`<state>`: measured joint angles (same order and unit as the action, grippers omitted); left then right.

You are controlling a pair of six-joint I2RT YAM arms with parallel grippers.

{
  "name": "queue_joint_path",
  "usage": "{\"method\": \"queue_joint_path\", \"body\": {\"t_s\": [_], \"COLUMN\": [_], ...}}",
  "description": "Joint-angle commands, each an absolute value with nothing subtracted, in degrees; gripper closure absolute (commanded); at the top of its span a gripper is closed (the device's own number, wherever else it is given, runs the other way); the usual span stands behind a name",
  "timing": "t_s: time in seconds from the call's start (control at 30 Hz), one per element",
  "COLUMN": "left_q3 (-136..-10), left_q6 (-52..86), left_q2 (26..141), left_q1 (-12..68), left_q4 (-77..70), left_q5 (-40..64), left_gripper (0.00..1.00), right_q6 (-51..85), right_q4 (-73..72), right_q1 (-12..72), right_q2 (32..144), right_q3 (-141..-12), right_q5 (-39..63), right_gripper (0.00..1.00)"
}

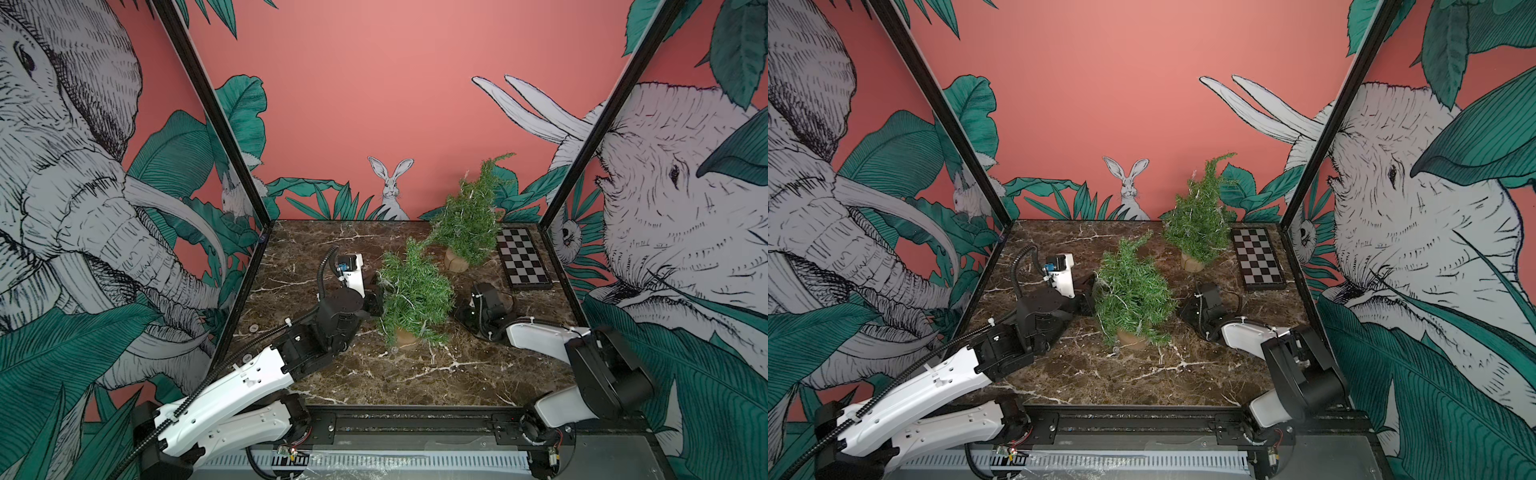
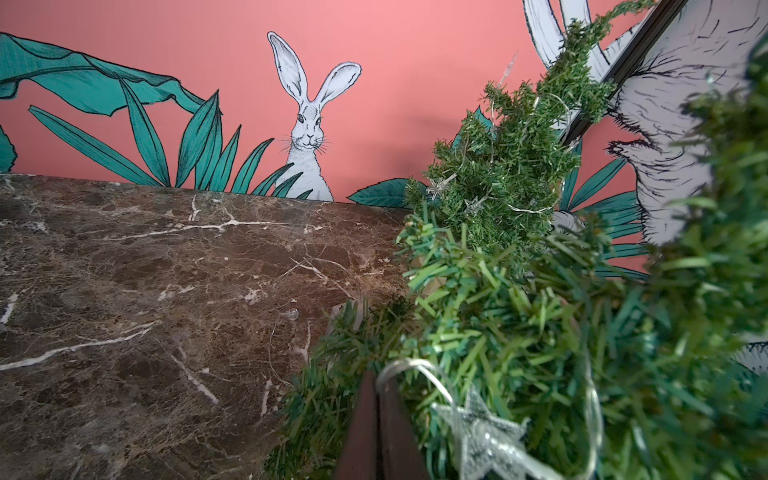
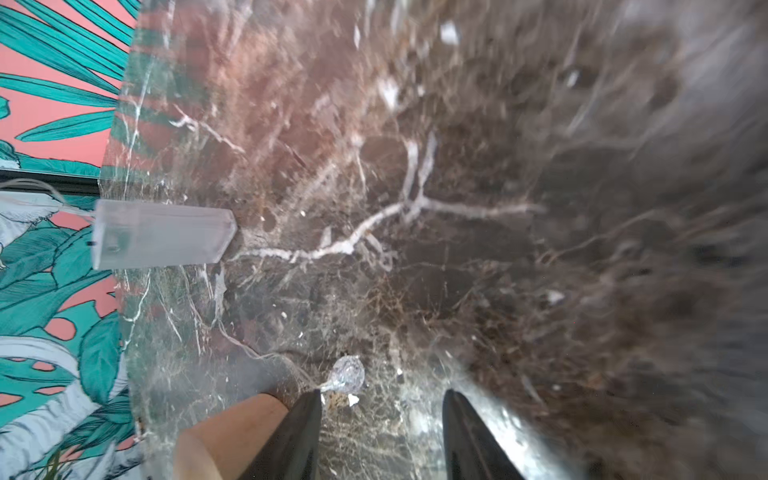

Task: Wrap string light around the christmas tree
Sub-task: Wrap the light string around the Christmas tree.

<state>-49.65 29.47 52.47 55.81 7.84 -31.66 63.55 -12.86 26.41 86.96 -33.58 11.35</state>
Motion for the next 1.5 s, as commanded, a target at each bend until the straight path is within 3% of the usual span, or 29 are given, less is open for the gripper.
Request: {"method": "queue_joint_path", "body": {"t_s": [0.0,0.47,0.97,1.23,1.47], "left_q3": [-48.73,-48.51,-48.52,-48.01,-47.9], "left_q6": [31.2,31.65,31.4,32.13,32.81], "left_q2": [51.84,51.68,51.46,51.87,52.15], "left_q1": [55.55,55.55,55.55,55.5,55.55], "left_q4": [7.67,7.28,7.04,6.24,6.15], "left_q5": [-31.41,-31.51,-32.19,-32.13,-31.99], "left_gripper": [1.0,1.0,1.0,1.0,1.0], "right_q6": [70.1,86.35,91.65,94.02,94.72], "right_q4": [-20.16,-34.73,-30.8,-45.71,-44.91], "right_q1": [28.38,32.86,33.95,35.02,35.86], "right_q2": [89.74,99.23,88.48,98.2,100.39], "right_q3": [-34.22,-30.2,-25.96,-28.78,-29.51], "right_q5": [11.89,14.12,11.22,15.56,13.83], "right_gripper": [0.49,0.54,0.47,0.47,0.52]}}
